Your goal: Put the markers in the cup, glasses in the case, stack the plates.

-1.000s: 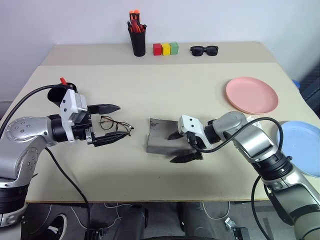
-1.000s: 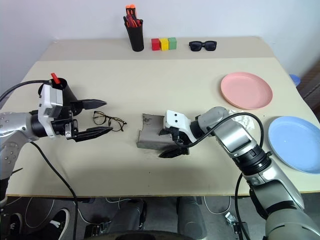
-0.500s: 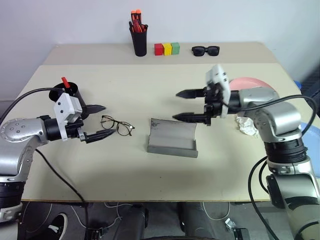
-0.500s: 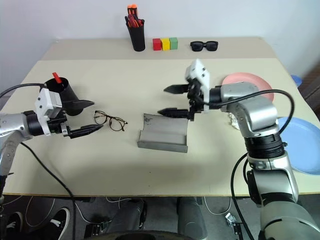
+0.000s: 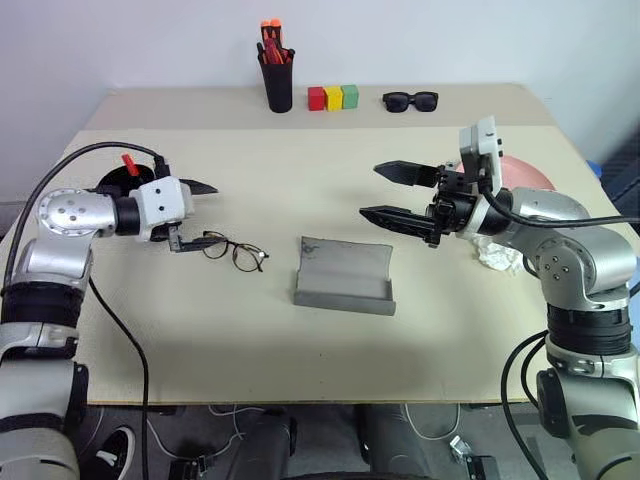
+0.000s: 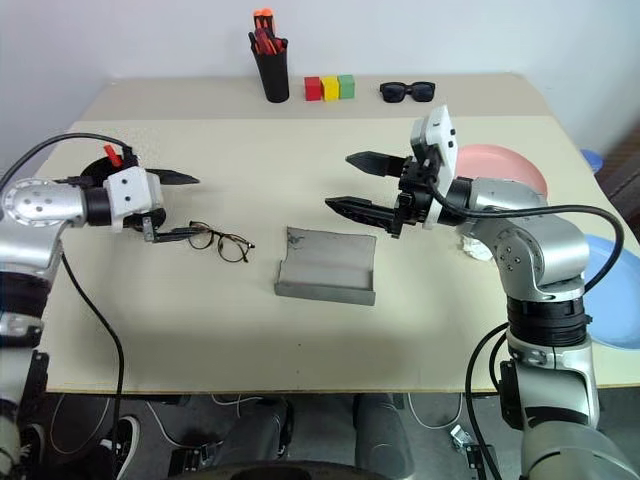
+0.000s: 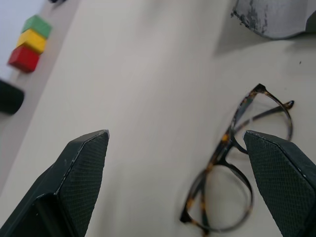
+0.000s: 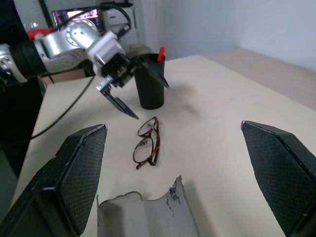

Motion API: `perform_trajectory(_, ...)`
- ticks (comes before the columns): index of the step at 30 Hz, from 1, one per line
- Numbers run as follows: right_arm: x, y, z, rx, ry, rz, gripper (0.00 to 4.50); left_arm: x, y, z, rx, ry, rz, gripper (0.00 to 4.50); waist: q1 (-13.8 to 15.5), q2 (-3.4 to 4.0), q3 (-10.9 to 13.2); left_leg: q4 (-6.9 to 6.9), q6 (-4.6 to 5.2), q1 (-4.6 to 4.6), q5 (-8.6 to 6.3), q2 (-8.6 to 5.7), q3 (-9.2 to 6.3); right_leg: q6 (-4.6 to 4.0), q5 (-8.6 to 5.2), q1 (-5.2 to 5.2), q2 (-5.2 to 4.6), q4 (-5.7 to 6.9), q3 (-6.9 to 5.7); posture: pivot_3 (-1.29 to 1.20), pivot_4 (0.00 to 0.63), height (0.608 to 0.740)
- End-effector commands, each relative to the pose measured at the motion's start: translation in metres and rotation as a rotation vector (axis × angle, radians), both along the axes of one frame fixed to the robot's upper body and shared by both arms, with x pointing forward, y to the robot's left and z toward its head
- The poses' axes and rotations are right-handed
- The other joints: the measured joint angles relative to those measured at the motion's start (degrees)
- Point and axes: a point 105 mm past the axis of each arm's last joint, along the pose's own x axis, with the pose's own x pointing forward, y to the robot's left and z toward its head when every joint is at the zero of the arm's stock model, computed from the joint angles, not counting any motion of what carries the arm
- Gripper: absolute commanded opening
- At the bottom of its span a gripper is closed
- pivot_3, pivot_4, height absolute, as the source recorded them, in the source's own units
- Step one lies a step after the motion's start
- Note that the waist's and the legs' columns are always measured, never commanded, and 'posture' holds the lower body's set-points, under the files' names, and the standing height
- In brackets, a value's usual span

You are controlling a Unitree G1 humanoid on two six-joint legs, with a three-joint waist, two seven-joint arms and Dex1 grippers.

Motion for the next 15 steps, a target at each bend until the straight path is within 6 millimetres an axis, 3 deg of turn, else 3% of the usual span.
perform_trajectory(1, -0.014, -0.003, 0.016, 0.029, -0.092, 0.023, 4.44, -0.003, -0.004, -0.001, 0.024, 0.102, -0.074, 4.5, -0.2, 0.0, 0.0, 0.0, 0.01, -0.01, -0.01, 0.0, 0.0, 0.0, 0.0, 0.0, 0.0, 0.01, -0.01, 0.0, 0.15, 0.74)
perform_trajectory(7, -0.016, -0.007, 0.012, 0.034, -0.082, 0.007, 4.44, -0.001, 0.001, 0.003, 0.12, 0.215, -0.105, 4.5, -0.6, 0.0, 0.0, 0.07, 0.04, -0.1, -0.01, 0.0, 0.01, 0.01, 0.0, -0.1, 0.0, 0.07, -0.05, 0.0, 0.15, 0.74)
perform_trajectory(15, -0.017, -0.006, 0.007, 0.029, -0.075, -0.002, 4.44, -0.005, 0.013, -0.009, 0.308, 0.296, -0.135, 4.5, -1.6, 0.0, 0.0, 0.09, 0.04, -0.09, -0.01, 0.0, 0.0, 0.01, 0.0, -0.09, 0.0, 0.1, -0.05, 0.0, 0.15, 0.74)
